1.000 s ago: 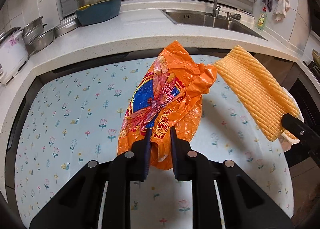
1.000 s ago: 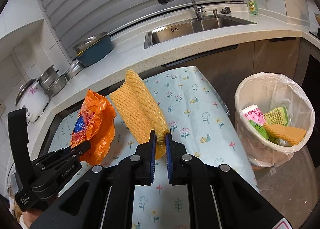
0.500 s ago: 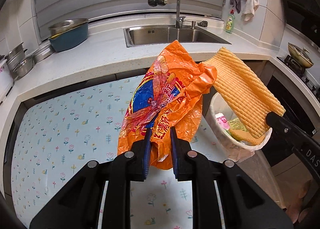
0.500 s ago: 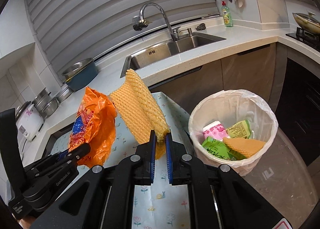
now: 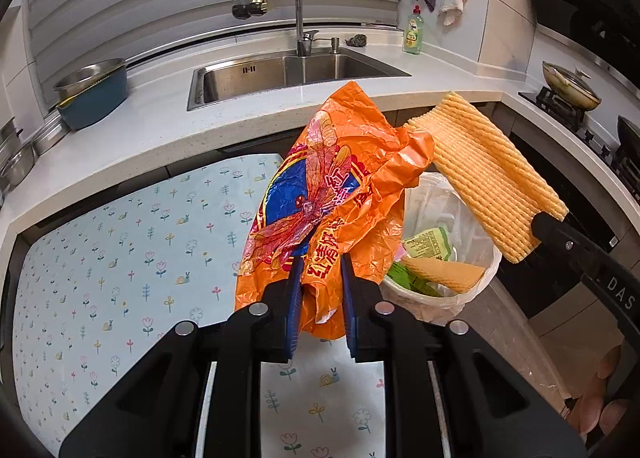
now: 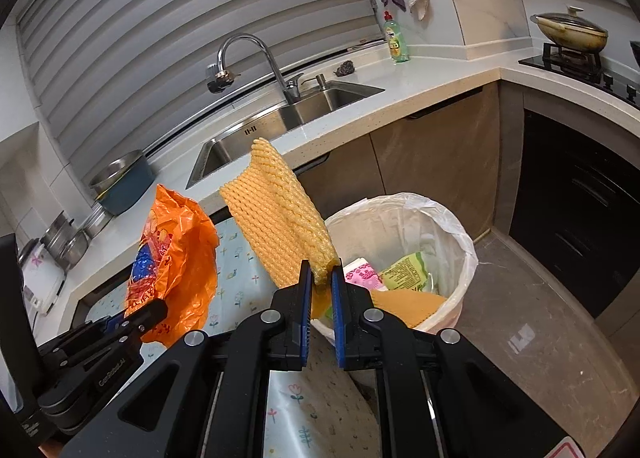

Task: Collect trash
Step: 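Carry the wrapper bag and mesh sleeve over the wastebasket, then open both grippers to drop the wrapper and sleeve into the wastebasket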

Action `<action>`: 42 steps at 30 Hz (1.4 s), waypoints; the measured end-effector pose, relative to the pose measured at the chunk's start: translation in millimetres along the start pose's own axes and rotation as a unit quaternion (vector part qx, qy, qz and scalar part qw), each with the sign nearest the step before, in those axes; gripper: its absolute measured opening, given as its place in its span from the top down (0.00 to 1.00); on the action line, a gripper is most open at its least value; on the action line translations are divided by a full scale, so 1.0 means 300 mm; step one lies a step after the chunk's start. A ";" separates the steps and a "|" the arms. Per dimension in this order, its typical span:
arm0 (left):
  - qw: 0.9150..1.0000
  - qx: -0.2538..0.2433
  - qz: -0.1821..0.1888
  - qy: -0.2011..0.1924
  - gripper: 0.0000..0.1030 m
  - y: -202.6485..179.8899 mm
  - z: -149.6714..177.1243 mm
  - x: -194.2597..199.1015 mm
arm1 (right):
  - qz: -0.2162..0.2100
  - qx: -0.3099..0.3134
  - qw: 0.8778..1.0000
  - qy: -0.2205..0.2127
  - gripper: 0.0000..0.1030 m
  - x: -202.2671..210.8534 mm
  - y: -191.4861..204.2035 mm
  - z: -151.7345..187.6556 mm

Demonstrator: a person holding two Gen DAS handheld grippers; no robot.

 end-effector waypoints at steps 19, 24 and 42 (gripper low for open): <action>0.997 -0.055 0.036 0.031 0.83 -0.231 -0.062 -0.216 | 0.048 -0.031 0.998 0.017 0.91 -0.140 -0.241 -0.026; 0.997 -0.048 0.049 0.046 0.82 -0.248 -0.079 -0.303 | 0.059 -0.029 0.997 0.028 0.91 -0.220 -0.274 -0.025; 1.000 -0.012 0.020 0.017 0.47 -0.142 -0.093 -0.334 | 0.047 -0.030 0.998 0.037 0.56 -0.315 -0.238 0.004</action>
Point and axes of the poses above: each gripper's, at about its wrist camera, not at the fingertips, and x roughly against the way its jaws point, y to its left, z to its underside, the point moved 3 cm from there along -x, roughly the way its jaws point, and after that the axes turned 2 degrees about -z, right-handed, at the moved point
